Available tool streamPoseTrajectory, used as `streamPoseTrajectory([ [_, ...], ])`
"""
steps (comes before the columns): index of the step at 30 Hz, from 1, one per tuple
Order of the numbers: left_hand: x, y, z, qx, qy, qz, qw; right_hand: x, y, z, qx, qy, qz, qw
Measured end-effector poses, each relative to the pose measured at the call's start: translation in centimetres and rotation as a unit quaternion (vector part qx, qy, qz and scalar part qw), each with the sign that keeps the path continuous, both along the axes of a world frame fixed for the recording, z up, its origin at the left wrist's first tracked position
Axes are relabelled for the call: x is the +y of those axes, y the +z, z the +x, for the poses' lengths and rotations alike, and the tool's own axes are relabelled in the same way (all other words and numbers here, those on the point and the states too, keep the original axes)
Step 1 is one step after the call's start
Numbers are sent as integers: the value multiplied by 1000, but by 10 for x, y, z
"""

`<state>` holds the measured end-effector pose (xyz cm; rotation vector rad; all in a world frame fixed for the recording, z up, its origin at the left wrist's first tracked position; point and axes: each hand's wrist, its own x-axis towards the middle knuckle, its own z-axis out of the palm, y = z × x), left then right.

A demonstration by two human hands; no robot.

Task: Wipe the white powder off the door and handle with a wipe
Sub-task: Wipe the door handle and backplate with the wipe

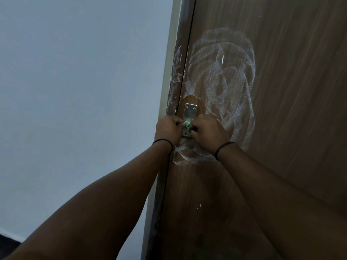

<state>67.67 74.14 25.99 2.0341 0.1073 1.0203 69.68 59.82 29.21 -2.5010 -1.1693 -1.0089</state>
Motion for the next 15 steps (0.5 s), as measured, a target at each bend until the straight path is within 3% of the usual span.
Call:
streamPoseTrajectory([
  [6, 3, 8, -1, 39, 13, 20, 999, 11, -7, -6, 2, 26, 49, 998],
  [11, 2, 10, -2, 56, 20, 27, 998, -9, -18, 1, -11, -32, 23, 999],
  [15, -2, 14, -4, 67, 44, 60, 995, 6, -10, -2, -16, -17, 28, 999],
])
